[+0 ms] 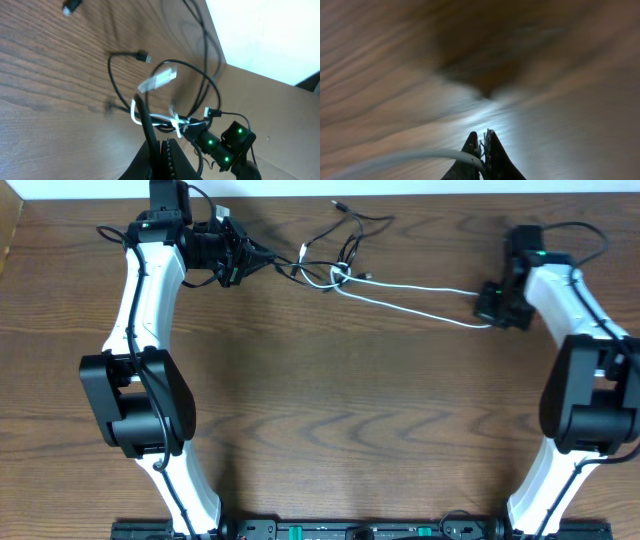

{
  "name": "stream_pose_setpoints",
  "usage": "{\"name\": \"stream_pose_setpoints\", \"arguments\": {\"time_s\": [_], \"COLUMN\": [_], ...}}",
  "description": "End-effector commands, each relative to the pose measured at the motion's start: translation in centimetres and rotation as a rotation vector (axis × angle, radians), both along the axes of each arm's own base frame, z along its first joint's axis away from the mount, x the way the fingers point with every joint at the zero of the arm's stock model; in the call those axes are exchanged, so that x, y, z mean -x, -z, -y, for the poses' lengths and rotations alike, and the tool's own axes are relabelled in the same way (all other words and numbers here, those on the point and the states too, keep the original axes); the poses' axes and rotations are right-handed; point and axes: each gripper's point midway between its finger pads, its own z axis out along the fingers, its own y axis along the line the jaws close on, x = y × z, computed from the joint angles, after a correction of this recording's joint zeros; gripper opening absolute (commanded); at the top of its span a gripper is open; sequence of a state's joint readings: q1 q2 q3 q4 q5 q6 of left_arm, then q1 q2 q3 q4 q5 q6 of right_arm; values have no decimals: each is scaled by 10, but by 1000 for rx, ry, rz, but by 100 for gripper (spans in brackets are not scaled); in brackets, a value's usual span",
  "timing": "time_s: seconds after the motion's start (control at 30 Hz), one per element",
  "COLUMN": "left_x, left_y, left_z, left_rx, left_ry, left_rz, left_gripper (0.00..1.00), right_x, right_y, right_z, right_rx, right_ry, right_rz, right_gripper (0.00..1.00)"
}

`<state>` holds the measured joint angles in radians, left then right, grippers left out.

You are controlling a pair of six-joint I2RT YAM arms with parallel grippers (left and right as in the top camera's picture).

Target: Untangle cables

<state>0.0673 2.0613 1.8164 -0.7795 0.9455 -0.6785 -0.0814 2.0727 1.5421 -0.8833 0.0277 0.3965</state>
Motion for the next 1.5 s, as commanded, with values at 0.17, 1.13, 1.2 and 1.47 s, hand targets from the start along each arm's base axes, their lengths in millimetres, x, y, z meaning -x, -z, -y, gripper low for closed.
{"name": "stream_pose_setpoints", "arguments": {"time_s": [0.17, 1.13, 1.2, 1.47], "left_x": [-3, 3, 2, 1], "left_y": [-16, -35, -37, -53], "left_z": [-24, 7, 15, 32], "left_rx": [-9, 100, 114, 204], "left_ry": [-27, 88, 84, 99], "left_rz": [60, 131, 113, 102], "left_gripper": [7, 7, 7, 7], "right_x": [26, -7, -14, -27], "right_y": [-1, -12, -24, -114], "right_z": [109, 8, -12, -116], "right_rx": [108, -315, -358, -492], "right_ry": [252, -89, -175, -656], "right_rz": [-29, 97, 135, 418], "right_gripper": [1, 15, 20, 99]}}
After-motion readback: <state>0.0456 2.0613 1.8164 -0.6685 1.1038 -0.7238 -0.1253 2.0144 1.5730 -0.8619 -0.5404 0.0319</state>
